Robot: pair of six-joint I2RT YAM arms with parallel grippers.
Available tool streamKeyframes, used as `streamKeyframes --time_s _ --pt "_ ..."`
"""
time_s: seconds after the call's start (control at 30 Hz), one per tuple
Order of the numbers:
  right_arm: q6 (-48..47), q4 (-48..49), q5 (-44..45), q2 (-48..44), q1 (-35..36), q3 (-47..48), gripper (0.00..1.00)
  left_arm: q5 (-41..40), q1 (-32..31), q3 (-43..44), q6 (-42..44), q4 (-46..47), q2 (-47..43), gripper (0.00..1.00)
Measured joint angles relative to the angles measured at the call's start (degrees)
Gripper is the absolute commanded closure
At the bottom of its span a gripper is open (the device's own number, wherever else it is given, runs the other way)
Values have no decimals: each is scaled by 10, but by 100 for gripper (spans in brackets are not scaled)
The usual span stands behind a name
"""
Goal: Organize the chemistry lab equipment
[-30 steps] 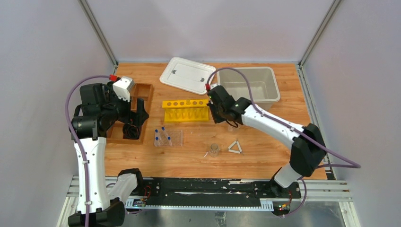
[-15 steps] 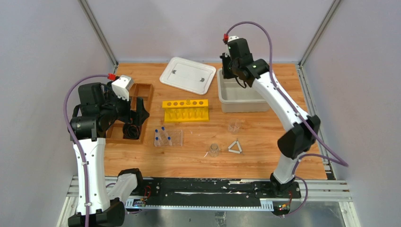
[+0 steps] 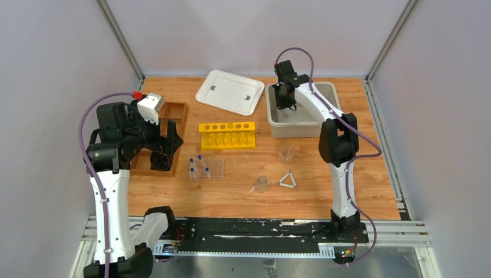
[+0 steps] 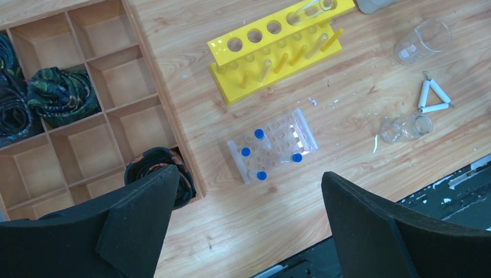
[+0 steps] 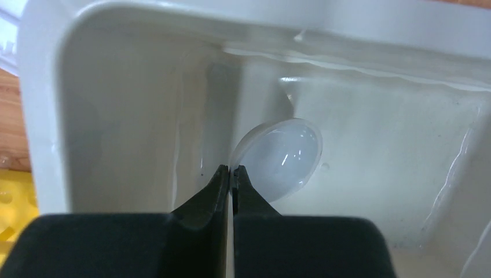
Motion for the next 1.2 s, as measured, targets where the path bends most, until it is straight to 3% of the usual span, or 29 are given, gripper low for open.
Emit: streamKeyframes --time_s 0.17,0.33,0.5,0.7,0.97,1.2 --pt "1 31 -7 7 -4 -8 100 0 0 0 0 0 0 0" --pt "3 77 -31 6 -5 -42 88 0 0 -2 4 0 -1 0" --pt "7 107 -33 5 -5 -64 69 0 0 -3 5 0 -2 0" --pt "12 136 -33 -38 -9 -111 57 0 0 -3 6 0 -7 0" --pt "20 153 -13 -210 -10 -187 49 0 0 -3 6 0 -13 0" --pt "39 173 -5 -419 7 -347 48 0 0 -3 6 0 -13 0"
